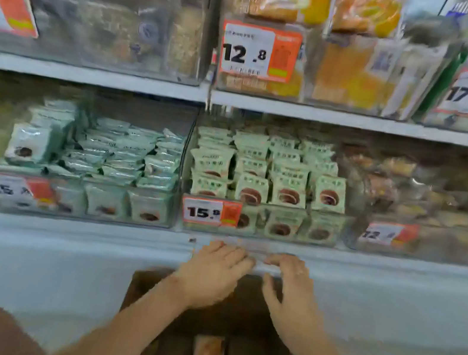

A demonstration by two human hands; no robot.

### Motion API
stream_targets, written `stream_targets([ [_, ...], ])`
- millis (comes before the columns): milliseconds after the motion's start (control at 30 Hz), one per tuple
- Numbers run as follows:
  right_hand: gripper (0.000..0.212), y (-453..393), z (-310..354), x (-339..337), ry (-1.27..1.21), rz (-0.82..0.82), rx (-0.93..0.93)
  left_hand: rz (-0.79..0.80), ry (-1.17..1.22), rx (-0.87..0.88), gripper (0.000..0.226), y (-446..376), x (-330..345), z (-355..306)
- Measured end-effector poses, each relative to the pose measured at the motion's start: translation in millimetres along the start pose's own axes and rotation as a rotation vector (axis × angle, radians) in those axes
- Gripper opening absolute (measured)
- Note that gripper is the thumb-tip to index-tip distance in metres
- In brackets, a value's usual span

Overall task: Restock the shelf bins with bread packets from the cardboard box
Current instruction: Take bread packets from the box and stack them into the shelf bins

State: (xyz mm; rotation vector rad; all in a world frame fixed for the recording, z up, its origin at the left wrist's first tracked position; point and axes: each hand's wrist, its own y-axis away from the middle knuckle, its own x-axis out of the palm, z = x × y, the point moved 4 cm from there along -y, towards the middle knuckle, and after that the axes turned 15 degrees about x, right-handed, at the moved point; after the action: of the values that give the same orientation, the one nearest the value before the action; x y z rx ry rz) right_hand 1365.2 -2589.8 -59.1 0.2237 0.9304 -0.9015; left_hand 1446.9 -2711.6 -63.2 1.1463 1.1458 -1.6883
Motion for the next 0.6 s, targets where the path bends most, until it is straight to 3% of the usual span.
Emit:
stream_targets([
  [100,0.025,33,-44,65,0.144,0.289,0.103,0.327,0.231,-0.352,0.052,57,71,-21],
  [200,0.041,59,-79,116,0.250,0.662,0.324,0.511,0.368,-0.632,0.050,111,124,-42],
  [300,0.062,74,-102,157,0.421,0.909,0.435,0.634,0.539,-0.861,0.049,153,165,-58],
  [400,0.062,79,-115,190,0.439,0.996,0.559,0.652,0.610,-1.020,0.057,175,187,-64],
  [600,0.043,90,-151,247,0.393,0.937,0.787,0.557,0.661,-1.102,0.063,191,211,-66],
])
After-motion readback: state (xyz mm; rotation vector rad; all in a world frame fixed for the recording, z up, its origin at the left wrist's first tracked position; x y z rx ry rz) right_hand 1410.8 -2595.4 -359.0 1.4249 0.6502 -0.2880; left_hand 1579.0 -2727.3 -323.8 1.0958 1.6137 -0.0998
